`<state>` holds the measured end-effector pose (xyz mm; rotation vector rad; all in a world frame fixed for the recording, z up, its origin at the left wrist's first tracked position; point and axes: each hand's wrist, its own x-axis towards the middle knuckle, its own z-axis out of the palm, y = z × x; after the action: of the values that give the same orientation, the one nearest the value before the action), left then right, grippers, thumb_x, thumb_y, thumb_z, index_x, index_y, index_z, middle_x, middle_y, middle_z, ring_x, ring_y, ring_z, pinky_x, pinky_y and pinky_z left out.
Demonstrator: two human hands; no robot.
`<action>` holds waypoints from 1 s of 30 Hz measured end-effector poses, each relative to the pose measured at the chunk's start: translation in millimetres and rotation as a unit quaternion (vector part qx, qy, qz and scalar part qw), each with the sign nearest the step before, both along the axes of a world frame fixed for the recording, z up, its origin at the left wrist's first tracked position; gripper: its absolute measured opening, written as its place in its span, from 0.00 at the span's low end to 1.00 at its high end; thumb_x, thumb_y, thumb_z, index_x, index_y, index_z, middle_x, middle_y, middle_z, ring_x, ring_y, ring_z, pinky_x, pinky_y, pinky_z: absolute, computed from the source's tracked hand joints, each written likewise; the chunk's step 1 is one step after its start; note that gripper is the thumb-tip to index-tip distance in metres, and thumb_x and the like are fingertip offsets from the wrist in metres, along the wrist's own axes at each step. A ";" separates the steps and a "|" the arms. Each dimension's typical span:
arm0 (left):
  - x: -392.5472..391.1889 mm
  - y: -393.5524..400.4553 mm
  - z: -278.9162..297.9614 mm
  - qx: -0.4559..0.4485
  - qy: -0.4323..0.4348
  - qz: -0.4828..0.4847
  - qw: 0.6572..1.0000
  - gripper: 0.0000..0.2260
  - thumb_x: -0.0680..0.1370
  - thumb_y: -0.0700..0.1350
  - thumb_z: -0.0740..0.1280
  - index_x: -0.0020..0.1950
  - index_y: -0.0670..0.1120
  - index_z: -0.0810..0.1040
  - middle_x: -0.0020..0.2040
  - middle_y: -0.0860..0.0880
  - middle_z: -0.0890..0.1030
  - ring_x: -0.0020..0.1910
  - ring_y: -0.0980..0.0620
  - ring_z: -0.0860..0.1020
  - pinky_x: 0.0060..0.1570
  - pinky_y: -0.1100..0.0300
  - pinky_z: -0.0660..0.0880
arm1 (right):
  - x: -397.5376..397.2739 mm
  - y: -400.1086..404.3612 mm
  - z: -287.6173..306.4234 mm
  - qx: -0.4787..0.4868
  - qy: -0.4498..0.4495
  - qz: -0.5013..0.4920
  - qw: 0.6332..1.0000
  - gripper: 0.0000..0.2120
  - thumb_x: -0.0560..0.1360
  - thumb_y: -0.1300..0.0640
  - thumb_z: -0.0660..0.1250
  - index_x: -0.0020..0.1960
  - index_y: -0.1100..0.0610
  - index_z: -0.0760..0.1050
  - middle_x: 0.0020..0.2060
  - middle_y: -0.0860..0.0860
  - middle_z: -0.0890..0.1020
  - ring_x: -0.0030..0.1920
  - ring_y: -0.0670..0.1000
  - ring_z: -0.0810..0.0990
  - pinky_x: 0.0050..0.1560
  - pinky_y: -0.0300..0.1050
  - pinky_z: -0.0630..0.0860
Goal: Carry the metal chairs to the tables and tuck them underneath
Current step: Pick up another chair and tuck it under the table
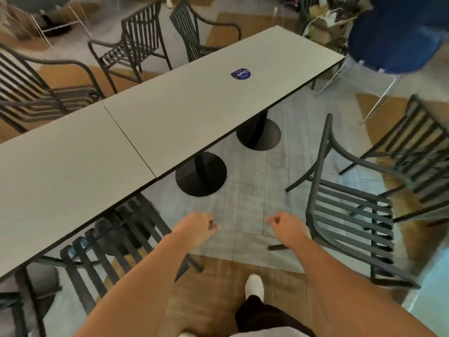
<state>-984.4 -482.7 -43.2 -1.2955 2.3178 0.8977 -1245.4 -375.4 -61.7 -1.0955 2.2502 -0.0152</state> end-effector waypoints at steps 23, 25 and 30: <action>-384.8 -141.6 14.9 -0.038 0.065 -0.296 0.952 0.17 0.86 0.40 0.61 0.74 0.48 0.76 0.69 0.46 0.77 0.65 0.46 0.76 0.64 0.54 0.73 | -224.4 -31.1 -11.1 -0.018 -0.105 -0.248 0.963 0.32 0.80 0.30 0.52 0.70 0.52 0.72 0.58 0.55 0.82 0.59 0.58 0.81 0.57 0.52 0.78; -412.1 -159.3 7.9 -0.052 0.063 -0.331 0.940 0.19 0.85 0.36 0.61 0.75 0.50 0.75 0.71 0.46 0.76 0.67 0.45 0.75 0.67 0.50 0.73 | -230.1 -39.4 -13.1 -0.016 -0.154 -0.273 0.949 0.34 0.80 0.29 0.53 0.72 0.54 0.72 0.63 0.56 0.81 0.63 0.58 0.79 0.62 0.52 0.74; -475.0 -199.9 -1.7 -0.074 0.071 -0.430 0.897 0.22 0.83 0.36 0.62 0.76 0.52 0.74 0.69 0.48 0.74 0.65 0.46 0.75 0.63 0.51 0.73 | -235.5 -63.9 -21.2 0.000 -0.169 -0.352 0.921 0.47 0.74 0.21 0.50 0.77 0.55 0.67 0.70 0.56 0.77 0.70 0.58 0.75 0.69 0.55 0.72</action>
<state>-1459.3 -682.6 -44.8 -0.1341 2.6961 0.5114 -1480.9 -439.4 -82.9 -0.2032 2.1909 -0.4640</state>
